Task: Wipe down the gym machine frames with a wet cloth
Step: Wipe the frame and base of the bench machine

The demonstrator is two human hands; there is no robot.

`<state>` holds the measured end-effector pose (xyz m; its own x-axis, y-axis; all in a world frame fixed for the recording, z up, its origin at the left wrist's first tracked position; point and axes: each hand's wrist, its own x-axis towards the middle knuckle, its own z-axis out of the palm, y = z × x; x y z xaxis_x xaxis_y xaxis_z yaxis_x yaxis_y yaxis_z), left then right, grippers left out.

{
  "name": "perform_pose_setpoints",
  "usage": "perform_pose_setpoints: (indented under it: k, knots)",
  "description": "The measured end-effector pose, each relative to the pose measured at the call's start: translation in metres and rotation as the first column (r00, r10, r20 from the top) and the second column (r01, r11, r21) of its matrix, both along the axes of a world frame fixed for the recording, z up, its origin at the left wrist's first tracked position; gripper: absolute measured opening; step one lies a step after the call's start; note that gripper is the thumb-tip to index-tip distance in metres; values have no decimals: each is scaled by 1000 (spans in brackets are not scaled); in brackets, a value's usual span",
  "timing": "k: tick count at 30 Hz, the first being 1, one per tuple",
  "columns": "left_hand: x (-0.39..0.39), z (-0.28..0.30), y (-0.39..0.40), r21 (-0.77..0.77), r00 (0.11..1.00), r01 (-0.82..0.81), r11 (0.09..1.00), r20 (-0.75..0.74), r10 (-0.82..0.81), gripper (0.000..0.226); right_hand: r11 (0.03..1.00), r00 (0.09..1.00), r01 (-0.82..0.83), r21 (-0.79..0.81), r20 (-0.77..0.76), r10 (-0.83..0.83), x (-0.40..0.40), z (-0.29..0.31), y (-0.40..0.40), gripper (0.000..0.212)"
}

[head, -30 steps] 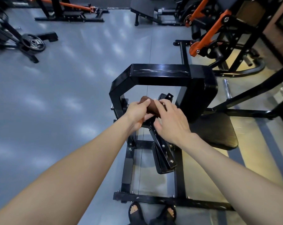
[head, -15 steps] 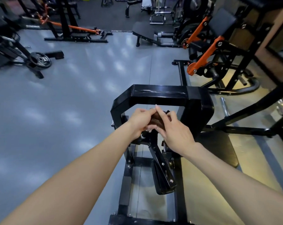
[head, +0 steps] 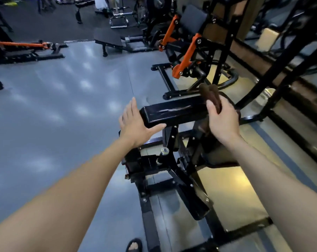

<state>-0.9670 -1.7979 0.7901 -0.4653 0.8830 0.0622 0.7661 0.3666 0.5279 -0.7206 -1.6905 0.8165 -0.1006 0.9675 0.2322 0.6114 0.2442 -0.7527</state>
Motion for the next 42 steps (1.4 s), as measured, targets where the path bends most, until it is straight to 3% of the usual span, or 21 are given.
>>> perform_pose_setpoints:
  k: [2,4,6,10,14,17,20,23,28,31,37,39,42]
  knots:
    - [-15,-12,12,-26,993,103,994,67,-101,132,985,981,159,-68,-104,-166,2,-4,4,39]
    - [-23,-21,21,-4,985,140,990,99,-139,117,962,957,247,-118,-128,-262,1,-7,5,39]
    - [-23,-28,23,-8,990,136,991,34,-136,107,947,946,241,-213,-165,-278,0,-6,2,43]
    - [-26,-31,25,7,987,154,988,-37,-154,112,906,937,267,-328,-133,-324,-7,1,4,51]
    - [-27,-37,25,68,989,144,987,-25,-143,110,867,873,275,-415,-269,-406,-13,6,12,51]
    - [-26,-38,27,85,992,129,988,-16,-128,109,918,933,359,-171,96,-347,-15,11,8,52]
    - [-25,-38,25,82,991,131,988,-7,-131,109,950,873,300,82,378,-308,-23,22,2,50]
    - [-26,-36,25,81,991,130,988,-9,-130,110,978,733,165,128,648,-208,-32,21,2,56]
    - [-26,-34,24,67,990,138,988,-5,-138,111,997,732,-42,70,681,-17,-54,-1,-31,57]
    - [-26,-34,24,63,988,150,987,18,-152,112,980,646,-161,115,763,17,-59,-8,-43,51]
    - [-27,-33,25,22,982,175,984,73,-177,116,994,669,85,65,736,-105,-42,20,-7,52]
    - [-29,-34,26,27,981,174,984,81,-176,115,996,671,-54,68,742,-14,-63,14,-25,51]
    - [-31,-35,27,27,979,177,984,97,-179,114,959,573,-266,93,816,80,-69,5,-38,51]
